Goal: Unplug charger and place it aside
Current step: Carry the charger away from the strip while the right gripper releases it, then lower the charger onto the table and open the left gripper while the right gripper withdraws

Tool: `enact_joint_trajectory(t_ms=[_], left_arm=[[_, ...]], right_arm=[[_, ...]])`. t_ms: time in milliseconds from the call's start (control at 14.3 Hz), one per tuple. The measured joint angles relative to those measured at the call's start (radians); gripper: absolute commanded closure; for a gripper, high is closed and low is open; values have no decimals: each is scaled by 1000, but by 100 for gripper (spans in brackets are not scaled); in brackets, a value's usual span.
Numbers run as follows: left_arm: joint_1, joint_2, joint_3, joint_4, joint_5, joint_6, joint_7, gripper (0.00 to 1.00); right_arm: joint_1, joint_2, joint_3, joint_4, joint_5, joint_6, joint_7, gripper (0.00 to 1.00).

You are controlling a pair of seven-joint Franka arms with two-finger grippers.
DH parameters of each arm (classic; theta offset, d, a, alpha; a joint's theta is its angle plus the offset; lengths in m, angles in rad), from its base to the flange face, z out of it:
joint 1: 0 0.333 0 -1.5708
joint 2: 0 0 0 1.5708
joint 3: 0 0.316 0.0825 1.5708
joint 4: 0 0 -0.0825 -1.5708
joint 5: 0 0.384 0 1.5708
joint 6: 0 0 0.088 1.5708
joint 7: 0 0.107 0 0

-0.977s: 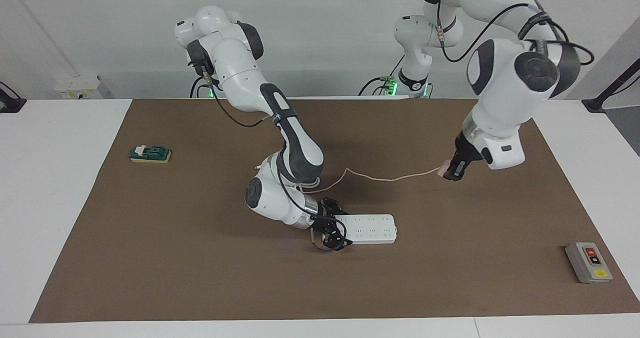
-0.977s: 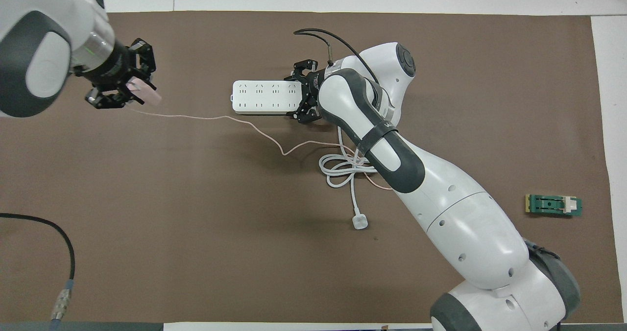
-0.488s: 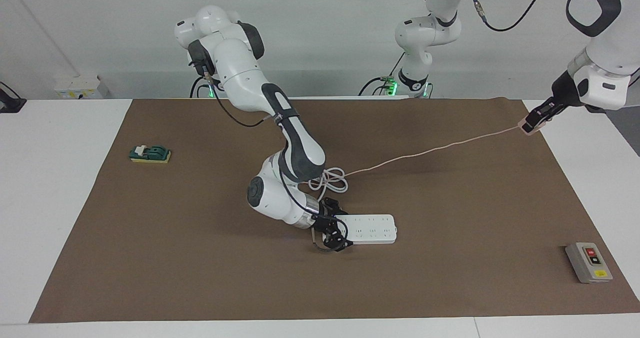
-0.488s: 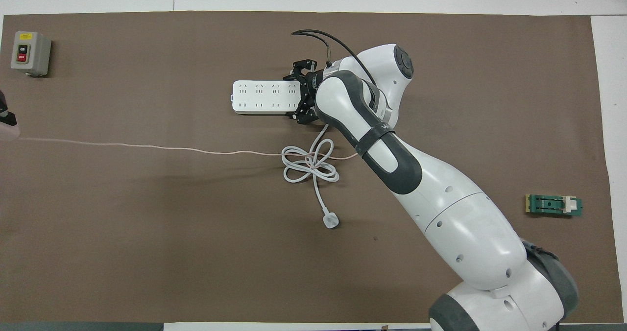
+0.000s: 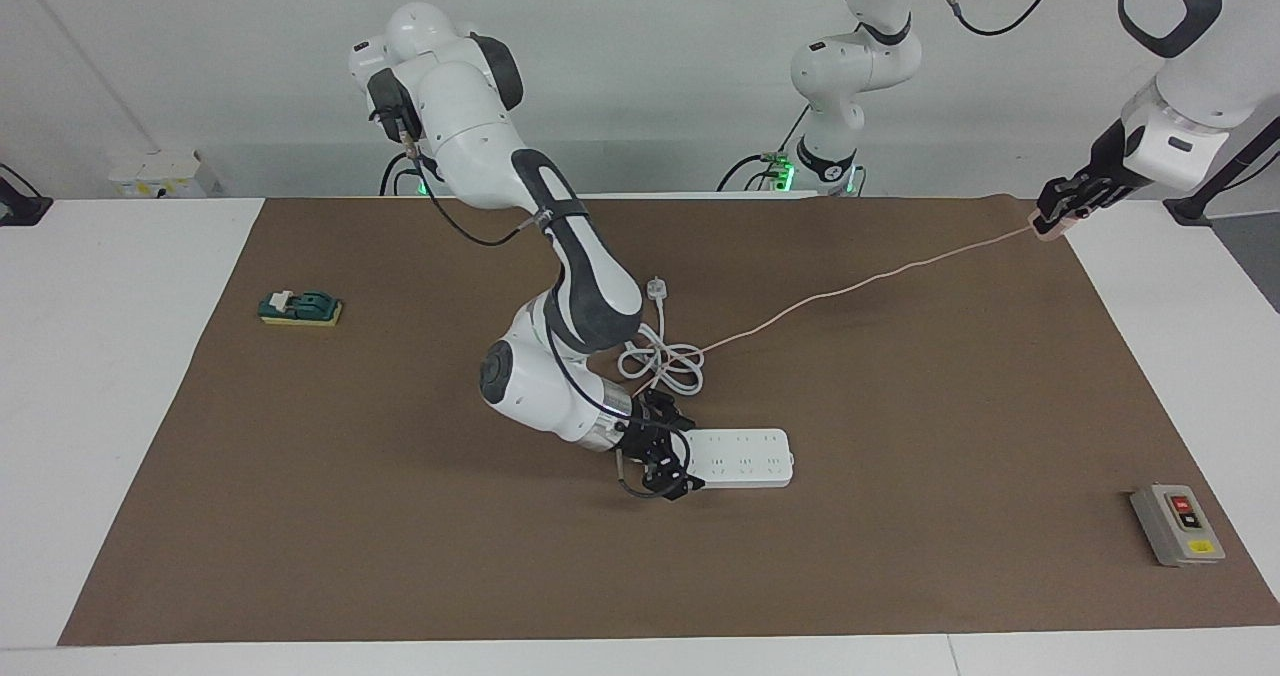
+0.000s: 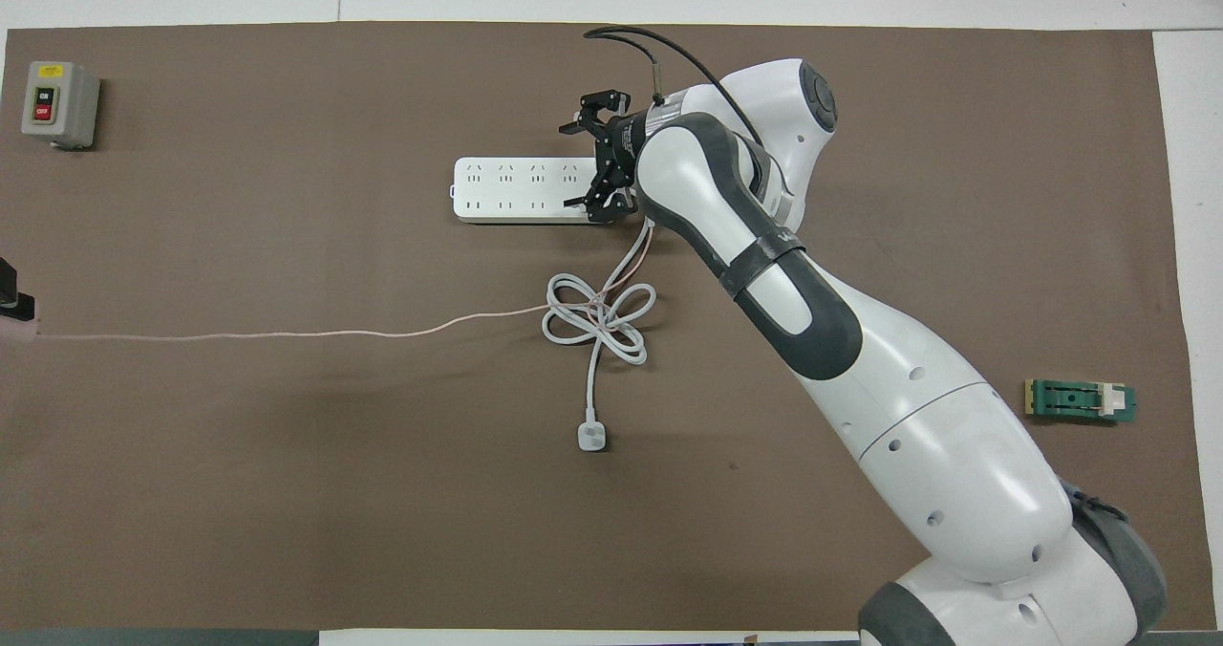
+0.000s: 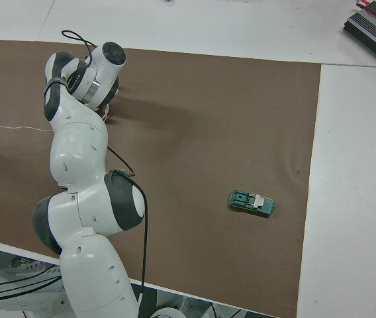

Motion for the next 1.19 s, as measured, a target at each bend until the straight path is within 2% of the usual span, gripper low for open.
enact_joint_trajectory(t_ms=[209,628,698,767,837,907,977,1186], left_arm=[[0,12,-2,-102,-41,119,85,100],[-10,94,-13,-333,-180,468,117,100],[-10,98,-13,-355,-182,501,124,93],[-9,99,-11,-373,-183,523,139,71],[-5,99,-8,-383,-183,534,157,45],[7,99,-6,-390,-183,537,177,12],[24,99,-3,-394,-183,537,205,0],[92,100,2,-408,-183,531,317,0]], right_arm=[[-45,-82,-5,-40,0,-38,0,0],[-119,-267,-47,-117,-79,-151,0,0],[-139,-293,-49,-120,-116,-181,0,0],[-158,-318,-49,-123,-160,-211,0,0],[-173,-341,-49,-124,-202,-236,-1,0],[-186,-365,-49,-125,-242,-254,-4,0],[-196,-388,-49,-126,-270,-272,-14,0],[-222,-447,-49,-129,-328,-348,-107,0]])
